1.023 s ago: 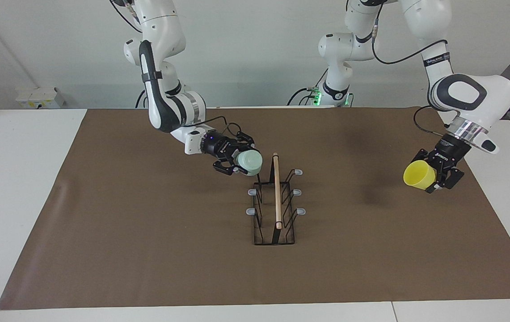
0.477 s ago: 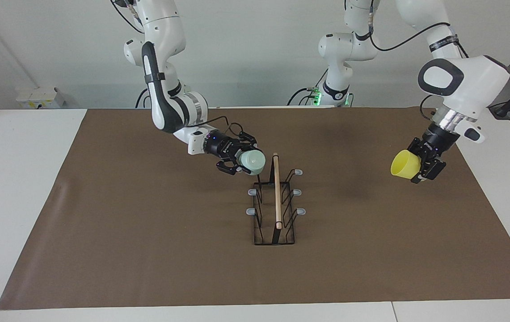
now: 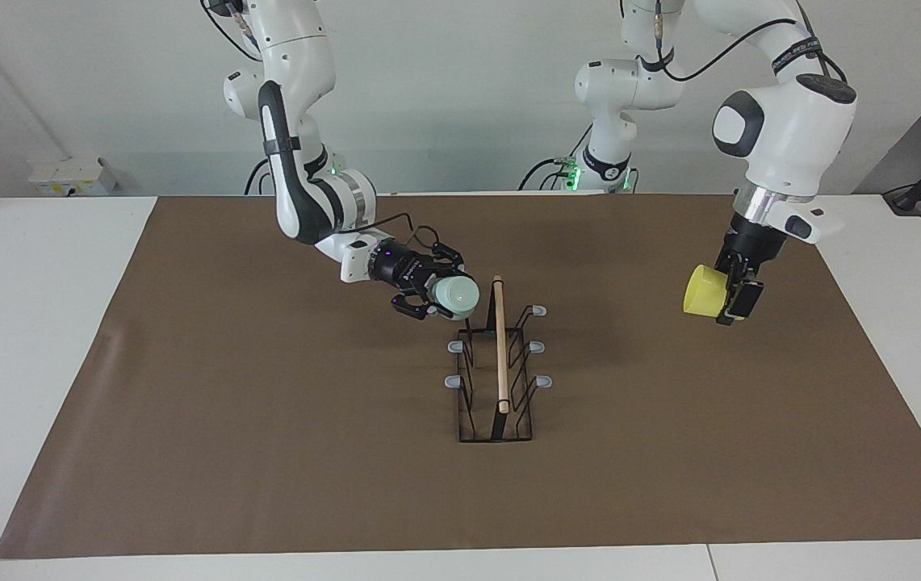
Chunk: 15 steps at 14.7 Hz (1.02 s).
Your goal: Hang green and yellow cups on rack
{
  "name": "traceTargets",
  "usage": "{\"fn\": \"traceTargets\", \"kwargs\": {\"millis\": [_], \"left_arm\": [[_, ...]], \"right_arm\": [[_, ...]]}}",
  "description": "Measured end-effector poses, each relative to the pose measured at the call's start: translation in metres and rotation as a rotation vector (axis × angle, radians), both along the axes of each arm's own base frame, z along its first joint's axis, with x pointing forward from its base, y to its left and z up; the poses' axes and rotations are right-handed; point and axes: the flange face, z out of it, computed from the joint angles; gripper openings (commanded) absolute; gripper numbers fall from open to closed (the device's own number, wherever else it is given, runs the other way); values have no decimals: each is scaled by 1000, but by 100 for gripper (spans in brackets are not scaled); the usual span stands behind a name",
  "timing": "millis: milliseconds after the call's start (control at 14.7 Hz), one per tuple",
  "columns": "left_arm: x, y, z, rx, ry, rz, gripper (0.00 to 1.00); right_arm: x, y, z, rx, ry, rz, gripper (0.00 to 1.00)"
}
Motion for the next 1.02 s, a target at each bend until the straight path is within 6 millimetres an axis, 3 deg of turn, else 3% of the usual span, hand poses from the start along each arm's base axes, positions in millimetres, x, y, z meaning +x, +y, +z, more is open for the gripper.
{"fn": "traceTargets", "kwargs": {"millis": [136, 205, 273, 750, 1023], "left_arm": [[-5, -19, 6, 45, -10, -22, 0], [-7, -29, 8, 63, -12, -33, 0], [-10, -41, 10, 96, -16, -48, 0], [-35, -124, 17, 341, -61, -135, 0], [-62, -178, 8, 516, -94, -129, 0]], "right_arm": [[0, 0, -5, -8, 5, -1, 0], [-1, 0, -7, -9, 7, -1, 23], [-1, 0, -7, -11, 9, -1, 99], [-1, -1, -9, -21, 16, -5, 100], [3, -9, -9, -43, 9, -11, 100]]}}
